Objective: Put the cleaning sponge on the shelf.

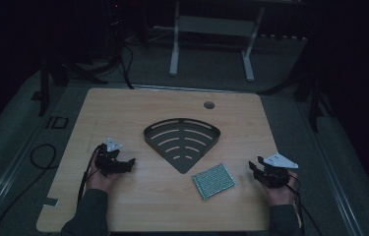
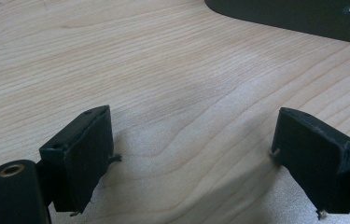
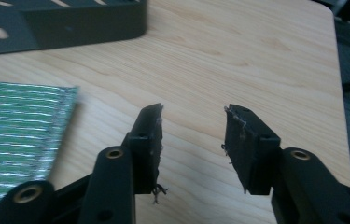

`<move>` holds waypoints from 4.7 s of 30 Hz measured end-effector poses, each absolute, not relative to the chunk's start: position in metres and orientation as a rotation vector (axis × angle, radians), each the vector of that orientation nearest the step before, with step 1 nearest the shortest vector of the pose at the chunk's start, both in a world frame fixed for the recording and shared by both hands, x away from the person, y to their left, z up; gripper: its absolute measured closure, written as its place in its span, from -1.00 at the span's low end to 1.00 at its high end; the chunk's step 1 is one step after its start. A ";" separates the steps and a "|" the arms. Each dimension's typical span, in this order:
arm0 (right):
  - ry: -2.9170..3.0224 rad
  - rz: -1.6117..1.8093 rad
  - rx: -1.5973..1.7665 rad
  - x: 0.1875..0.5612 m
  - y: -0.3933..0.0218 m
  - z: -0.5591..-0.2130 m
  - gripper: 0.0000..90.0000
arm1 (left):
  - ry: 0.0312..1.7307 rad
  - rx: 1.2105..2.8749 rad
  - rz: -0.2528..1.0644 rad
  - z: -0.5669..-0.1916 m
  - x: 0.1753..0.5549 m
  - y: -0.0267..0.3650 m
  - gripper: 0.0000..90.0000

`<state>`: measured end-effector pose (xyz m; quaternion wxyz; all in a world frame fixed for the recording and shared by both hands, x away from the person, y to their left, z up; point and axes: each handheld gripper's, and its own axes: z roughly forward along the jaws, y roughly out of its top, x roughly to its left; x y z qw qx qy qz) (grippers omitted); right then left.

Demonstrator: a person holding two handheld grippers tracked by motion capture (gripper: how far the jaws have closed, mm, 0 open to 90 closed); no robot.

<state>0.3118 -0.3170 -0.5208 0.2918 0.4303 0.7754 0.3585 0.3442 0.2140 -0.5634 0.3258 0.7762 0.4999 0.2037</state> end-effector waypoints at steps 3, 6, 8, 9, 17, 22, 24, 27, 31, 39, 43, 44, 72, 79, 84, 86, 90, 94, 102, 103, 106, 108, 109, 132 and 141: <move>2.098 1.009 1.130 0.307 -0.311 -0.516 0.38 | 1.310 2.035 0.534 -0.563 0.344 0.214 -0.71; 2.132 1.058 1.107 0.303 -0.306 -0.512 0.61 | 1.311 2.035 0.534 -0.563 0.344 0.214 -0.71; 2.152 1.072 1.089 0.300 -0.303 -0.510 0.75 | 1.311 2.035 0.534 -0.563 0.344 0.214 -0.71; 2.160 1.082 1.082 0.298 -0.302 -0.509 0.81 | 1.311 2.034 0.534 -0.563 0.344 0.214 -0.71; 2.172 1.119 1.004 0.284 -0.285 -0.498 0.99 | 1.312 2.034 0.535 -0.563 0.344 0.214 -0.71; 2.202 1.123 0.950 0.278 -0.271 -0.496 0.99 | 1.312 2.034 0.535 -0.563 0.344 0.214 -0.71; 2.219 1.143 0.929 0.276 -0.264 -0.495 0.99 | 1.312 2.034 0.535 -0.563 0.344 0.214 -0.71; 2.243 1.154 0.910 0.275 -0.254 -0.496 0.99 | 1.313 2.034 0.535 -0.563 0.344 0.214 -0.71; 2.281 1.163 0.894 0.277 -0.243 -0.502 0.99 | 1.313 2.033 0.535 -0.563 0.344 0.214 -0.71; 2.324 1.122 0.933 0.282 -0.238 -0.518 0.99 | 1.313 2.033 0.535 -0.563 0.344 0.214 -0.71; 2.331 1.119 0.947 0.281 -0.240 -0.522 0.99 | 1.314 2.033 0.535 -0.563 0.344 0.214 -0.71; 2.334 1.116 0.955 0.280 -0.241 -0.523 0.99 | 1.314 2.032 0.536 -0.563 0.344 0.214 -0.71; 2.370 1.007 0.989 0.274 -0.249 -0.538 0.99 | 1.315 2.032 0.536 -0.563 0.344 0.214 -0.71; 2.386 1.004 0.977 0.269 -0.248 -0.539 0.99 | 1.315 2.032 0.537 -0.563 0.344 0.214 -0.71; 2.409 1.012 0.954 0.261 -0.245 -0.539 0.99 | 1.316 2.031 0.537 -0.563 0.344 0.214 -0.71; 2.417 1.022 0.941 0.258 -0.243 -0.539 0.99 | 1.316 2.031 0.536 -0.563 0.344 0.214 -0.71; 2.436 1.024 0.915 0.254 -0.240 -0.539 0.99 | 1.316 2.031 0.537 -0.563 0.344 0.214 -0.71; 2.458 1.038 0.885 0.250 -0.233 -0.539 0.99 | 1.316 2.031 0.537 -0.563 0.344 0.214 -0.71; 2.497 1.057 0.854 0.247 -0.224 -0.538 0.99 | 1.316 2.031 0.537 -0.563 0.344 0.214 -0.71; 2.502 1.053 0.840 0.247 -0.223 -0.538 0.99 | 1.316 2.031 0.537 -0.563 0.344 0.214 -0.71; 2.494 1.061 0.836 0.247 -0.222 -0.536 0.96 | 1.316 2.032 0.537 -0.563 0.344 0.214 -0.71; 2.460 1.084 0.841 0.251 -0.224 -0.529 0.92 | 1.316 2.031 0.537 -0.563 0.344 0.214 -0.71; 2.448 1.087 0.850 0.253 -0.225 -0.527 0.90 | 1.316 2.031 0.537 -0.563 0.344 0.214 -0.71; 2.456 0.992 0.965 0.308 -0.238 -0.522 0.71 | 1.316 2.031 0.537 -0.563 0.344 0.214 -0.71; 2.505 0.992 0.988 0.316 -0.235 -0.529 0.62 | 1.316 2.031 0.537 -0.563 0.344 0.214 -0.71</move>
